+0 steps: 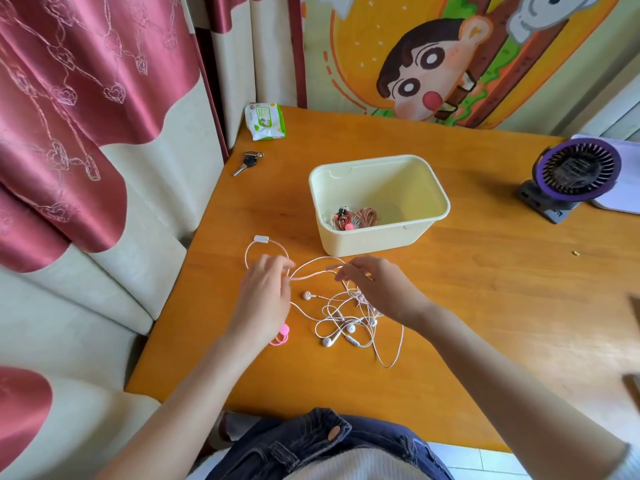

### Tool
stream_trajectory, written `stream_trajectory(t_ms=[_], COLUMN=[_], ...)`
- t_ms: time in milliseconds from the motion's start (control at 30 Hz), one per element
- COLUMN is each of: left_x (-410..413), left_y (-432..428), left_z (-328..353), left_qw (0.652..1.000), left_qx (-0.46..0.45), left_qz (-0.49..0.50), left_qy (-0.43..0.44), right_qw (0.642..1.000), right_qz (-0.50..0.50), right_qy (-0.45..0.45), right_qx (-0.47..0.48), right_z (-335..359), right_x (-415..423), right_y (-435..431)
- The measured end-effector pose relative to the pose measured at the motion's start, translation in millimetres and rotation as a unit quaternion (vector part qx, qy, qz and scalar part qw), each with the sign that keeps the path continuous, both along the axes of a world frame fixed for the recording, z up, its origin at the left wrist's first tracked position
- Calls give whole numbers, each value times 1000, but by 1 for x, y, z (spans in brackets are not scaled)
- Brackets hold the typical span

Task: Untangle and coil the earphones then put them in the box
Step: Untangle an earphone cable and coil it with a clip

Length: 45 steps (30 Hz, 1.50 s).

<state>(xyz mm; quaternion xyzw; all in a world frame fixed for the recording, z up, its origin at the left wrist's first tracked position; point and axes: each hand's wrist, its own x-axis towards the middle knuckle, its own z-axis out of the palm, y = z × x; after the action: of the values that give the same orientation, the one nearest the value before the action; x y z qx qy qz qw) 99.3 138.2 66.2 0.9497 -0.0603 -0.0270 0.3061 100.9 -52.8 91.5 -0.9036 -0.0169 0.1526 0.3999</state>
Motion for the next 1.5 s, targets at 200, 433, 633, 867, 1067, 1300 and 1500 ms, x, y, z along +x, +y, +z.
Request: stream_trajectory(t_ms=[200, 433, 633, 867, 1067, 1300, 1500], left_x=[-14, -24, -28, -25, -17, -14, -17], left_y=[-46, -52, -25, -13, -20, -36, -28], left_z=[7, -1, -20, -20, -5, 16, 14], left_qw=[877, 879, 917, 932, 940, 962, 953], left_qx=[-442, -399, -269, -215, -189, -48, -182], left_qz=[-17, -122, -98, -75, -70, -121, -103], left_qy=[187, 231, 276, 282, 274, 241, 218], right_qw=[992, 968, 934, 968, 987, 973, 989], right_qz=[-20, -104, -188, -201, -67, 140, 117], right_qy=[-82, -88, -146, -26, -138, -183, -88], right_qx=[99, 213, 267, 149, -39, 20, -25], right_z=[16, 28, 34, 11, 4, 10, -16], right_x=[5, 12, 20, 26, -7, -31, -24], right_y=[5, -2, -13, -20, 1, 31, 17])
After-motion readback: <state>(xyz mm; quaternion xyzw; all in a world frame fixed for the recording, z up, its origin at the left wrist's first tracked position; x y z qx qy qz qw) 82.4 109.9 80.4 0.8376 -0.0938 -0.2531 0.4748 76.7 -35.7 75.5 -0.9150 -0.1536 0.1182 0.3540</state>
